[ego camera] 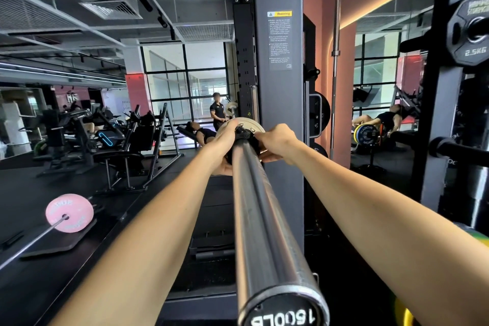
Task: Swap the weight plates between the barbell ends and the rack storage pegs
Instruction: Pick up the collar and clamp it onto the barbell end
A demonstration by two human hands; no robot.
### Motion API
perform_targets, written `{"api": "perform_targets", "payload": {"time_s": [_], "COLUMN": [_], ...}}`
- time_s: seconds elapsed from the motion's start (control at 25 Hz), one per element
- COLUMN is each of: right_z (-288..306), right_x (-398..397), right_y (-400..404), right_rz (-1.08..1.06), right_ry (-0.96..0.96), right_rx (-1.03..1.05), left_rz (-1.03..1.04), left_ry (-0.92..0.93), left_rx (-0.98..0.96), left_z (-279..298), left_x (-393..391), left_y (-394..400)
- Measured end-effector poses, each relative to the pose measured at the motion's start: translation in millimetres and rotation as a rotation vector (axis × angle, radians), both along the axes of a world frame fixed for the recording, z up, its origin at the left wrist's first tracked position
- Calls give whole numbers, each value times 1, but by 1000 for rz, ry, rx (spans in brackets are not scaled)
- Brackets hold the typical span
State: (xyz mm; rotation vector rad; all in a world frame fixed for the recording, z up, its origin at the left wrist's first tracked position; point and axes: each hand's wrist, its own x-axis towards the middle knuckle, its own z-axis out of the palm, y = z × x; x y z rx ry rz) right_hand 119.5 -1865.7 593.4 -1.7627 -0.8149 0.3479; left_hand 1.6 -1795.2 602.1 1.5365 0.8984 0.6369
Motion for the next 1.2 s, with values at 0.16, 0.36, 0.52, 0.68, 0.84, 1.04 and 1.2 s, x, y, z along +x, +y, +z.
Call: {"api": "perform_targets", "payload": {"time_s": [0.16,0.36,0.52,0.68,0.84,1.04,1.2], "right_z": [-4,-7,-8,-7,-13,-9,20], "right_x": [-3,-3,-4,-6,-9,-3,7], "right_y": [2,2,3,2,-3,-13,-38], "right_rz": [-12,-5,0,-7,-1,39,-31], "right_ry": [-73,-63,-26,-40,-51,-112,-140], "right_rx": [3,13,7,-6,18,-8,15], "left_rz": [49,41,71,94,16,-11,207], "left_ry": [-60,-136,-138,-95,-35,184,149], "left_rx": [-68,-196,-104,-31,67,351,529], "left_z": [-1,-1,-3,-8,-8,1,14], "left_x": [6,3,2,4,2,-9,-13], "left_y": [1,-1,-4,15,15,22,28]}}
